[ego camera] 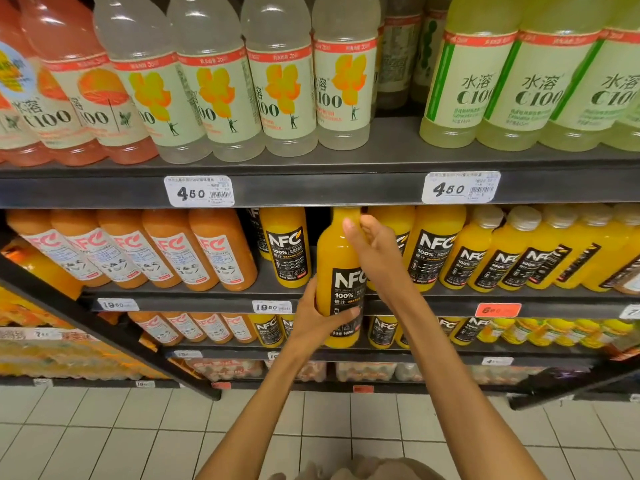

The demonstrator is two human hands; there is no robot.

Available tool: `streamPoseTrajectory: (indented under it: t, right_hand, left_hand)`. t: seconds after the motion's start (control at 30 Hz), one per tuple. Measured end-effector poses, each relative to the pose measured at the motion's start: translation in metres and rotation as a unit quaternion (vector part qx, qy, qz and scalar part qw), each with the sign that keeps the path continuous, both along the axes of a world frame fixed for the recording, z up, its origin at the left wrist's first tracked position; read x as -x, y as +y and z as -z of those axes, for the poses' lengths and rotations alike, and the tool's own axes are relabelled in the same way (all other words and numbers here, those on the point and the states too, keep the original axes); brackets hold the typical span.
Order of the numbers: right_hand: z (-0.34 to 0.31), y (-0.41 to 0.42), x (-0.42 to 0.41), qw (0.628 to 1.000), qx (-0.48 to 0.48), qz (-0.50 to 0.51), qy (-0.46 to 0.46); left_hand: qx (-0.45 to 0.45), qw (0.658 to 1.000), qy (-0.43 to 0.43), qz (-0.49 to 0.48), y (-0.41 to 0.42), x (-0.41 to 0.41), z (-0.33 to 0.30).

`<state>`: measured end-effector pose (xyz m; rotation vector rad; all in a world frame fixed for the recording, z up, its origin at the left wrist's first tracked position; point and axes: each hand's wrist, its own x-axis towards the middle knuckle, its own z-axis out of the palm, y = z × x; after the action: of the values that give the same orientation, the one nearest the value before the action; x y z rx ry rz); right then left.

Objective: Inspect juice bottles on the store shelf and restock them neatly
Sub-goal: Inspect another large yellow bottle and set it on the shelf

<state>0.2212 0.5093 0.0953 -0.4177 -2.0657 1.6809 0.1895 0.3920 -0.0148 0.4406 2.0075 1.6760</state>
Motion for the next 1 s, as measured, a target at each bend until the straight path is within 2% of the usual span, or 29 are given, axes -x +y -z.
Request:
streamPoseTrajectory:
  t: [0.17,0.33,0.47,0.63,0.83,1.0]
  right_hand:
    - [0.006,0.000,0.015,0.999,-0.010,0.027,0.033]
    - [0.021,0.000,0.027,0.999,-0.009,0.048,0.006]
    - [0.025,0.004,0.035,0.997,0.008,0.072,-0.017]
    - [0.029,0.005,0.044,0.996,-0.014,0.066,-0.051]
    - [0.031,0.011,0.047,0.994,-0.074,0.064,-0.049]
    - [0.034,0.007,0.054,0.992,-0.068,0.086,-0.067]
  left_hand:
    - [-0.017,0.999,0.039,-0.028,0.012,0.020,0.000]
    - [-0.007,0.997,0.060,-0.054,0.023,0.025,0.006]
    - [0.001,0.989,0.056,-0.134,0.034,0.015,0.009]
    - [0.027,0.967,-0.009,-0.253,0.046,0.009,0.013]
    - [0.032,0.965,-0.032,-0.258,0.050,0.021,0.012]
    - [0.031,0.965,-0.038,-0.257,0.059,0.027,0.013]
